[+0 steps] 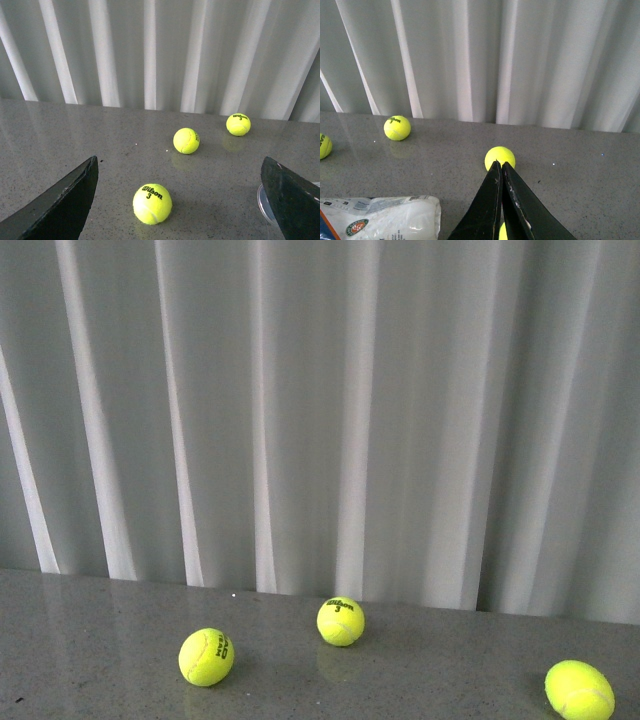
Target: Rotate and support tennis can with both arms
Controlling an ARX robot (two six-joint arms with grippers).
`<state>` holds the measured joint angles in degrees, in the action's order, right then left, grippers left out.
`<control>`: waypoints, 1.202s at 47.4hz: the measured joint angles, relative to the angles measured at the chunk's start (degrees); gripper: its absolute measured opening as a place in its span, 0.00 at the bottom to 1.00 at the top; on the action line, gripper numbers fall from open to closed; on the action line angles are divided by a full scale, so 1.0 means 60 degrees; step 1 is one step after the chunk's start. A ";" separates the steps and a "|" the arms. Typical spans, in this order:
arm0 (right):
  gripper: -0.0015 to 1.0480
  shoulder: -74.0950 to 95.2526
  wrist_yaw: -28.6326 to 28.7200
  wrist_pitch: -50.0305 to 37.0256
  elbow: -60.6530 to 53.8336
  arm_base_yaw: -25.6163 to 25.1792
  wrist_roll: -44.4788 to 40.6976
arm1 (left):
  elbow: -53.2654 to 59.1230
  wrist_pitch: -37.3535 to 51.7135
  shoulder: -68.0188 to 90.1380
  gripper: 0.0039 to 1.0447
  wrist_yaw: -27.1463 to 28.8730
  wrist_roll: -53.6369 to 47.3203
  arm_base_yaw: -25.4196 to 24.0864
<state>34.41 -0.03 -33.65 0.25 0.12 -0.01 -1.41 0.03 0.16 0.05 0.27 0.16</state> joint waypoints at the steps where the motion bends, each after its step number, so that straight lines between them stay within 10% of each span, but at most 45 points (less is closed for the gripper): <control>1: 0.03 -0.0128 0.0000 0.0120 0.0000 0.0000 0.0004 | 0.0000 0.0000 0.0000 0.94 0.0000 0.0000 0.0000; 57: 0.03 -0.5686 0.0022 0.5577 0.0004 0.0000 0.0000 | 0.0000 0.0000 -0.0004 0.94 -0.0004 0.0000 0.0000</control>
<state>0.30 0.10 -0.19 0.27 0.12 -0.01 -1.41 0.03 0.14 0.03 0.27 0.16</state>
